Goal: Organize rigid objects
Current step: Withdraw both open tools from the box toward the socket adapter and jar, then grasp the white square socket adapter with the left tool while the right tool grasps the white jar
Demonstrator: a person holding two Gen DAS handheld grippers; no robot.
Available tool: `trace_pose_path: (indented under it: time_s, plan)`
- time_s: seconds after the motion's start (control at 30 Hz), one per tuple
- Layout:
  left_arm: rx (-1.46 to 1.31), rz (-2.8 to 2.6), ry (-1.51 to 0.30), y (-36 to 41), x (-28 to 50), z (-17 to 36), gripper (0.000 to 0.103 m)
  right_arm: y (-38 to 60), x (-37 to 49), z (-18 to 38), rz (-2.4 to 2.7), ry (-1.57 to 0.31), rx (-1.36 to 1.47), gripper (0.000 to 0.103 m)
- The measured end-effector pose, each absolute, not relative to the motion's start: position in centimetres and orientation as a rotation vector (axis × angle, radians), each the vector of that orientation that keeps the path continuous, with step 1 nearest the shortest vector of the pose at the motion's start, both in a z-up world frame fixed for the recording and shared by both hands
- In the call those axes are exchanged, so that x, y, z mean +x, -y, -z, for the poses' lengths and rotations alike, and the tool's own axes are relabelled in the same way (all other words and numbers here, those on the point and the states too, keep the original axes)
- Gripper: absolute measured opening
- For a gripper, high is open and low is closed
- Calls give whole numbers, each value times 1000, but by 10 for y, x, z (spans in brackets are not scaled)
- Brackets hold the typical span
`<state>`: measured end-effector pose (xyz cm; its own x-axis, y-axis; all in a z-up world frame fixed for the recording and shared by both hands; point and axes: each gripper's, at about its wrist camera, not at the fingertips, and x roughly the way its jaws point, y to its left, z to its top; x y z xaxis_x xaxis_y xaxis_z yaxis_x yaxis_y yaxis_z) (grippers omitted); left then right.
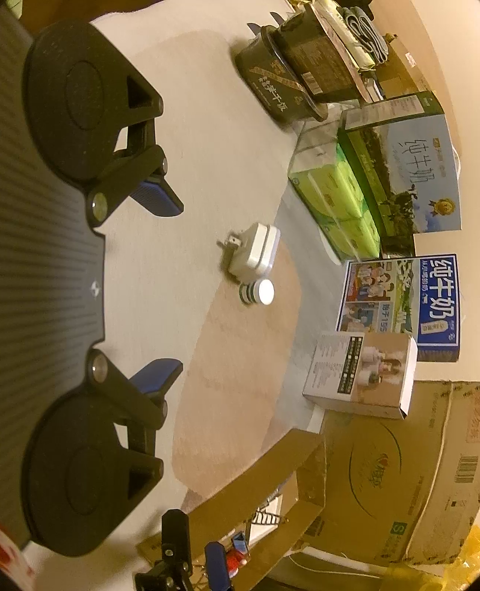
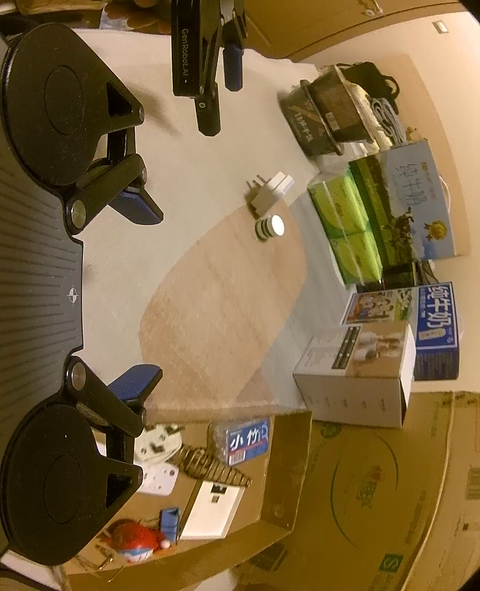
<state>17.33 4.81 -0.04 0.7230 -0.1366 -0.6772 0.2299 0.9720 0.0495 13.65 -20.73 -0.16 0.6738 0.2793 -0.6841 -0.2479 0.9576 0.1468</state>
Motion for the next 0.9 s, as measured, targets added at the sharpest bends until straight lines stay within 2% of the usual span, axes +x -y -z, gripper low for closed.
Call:
trace_pose_path:
  time_s: [0.9]
  plan:
    - [225, 327, -736, -85, 271, 35, 82, 150, 223, 43, -403, -765, -54, 82]
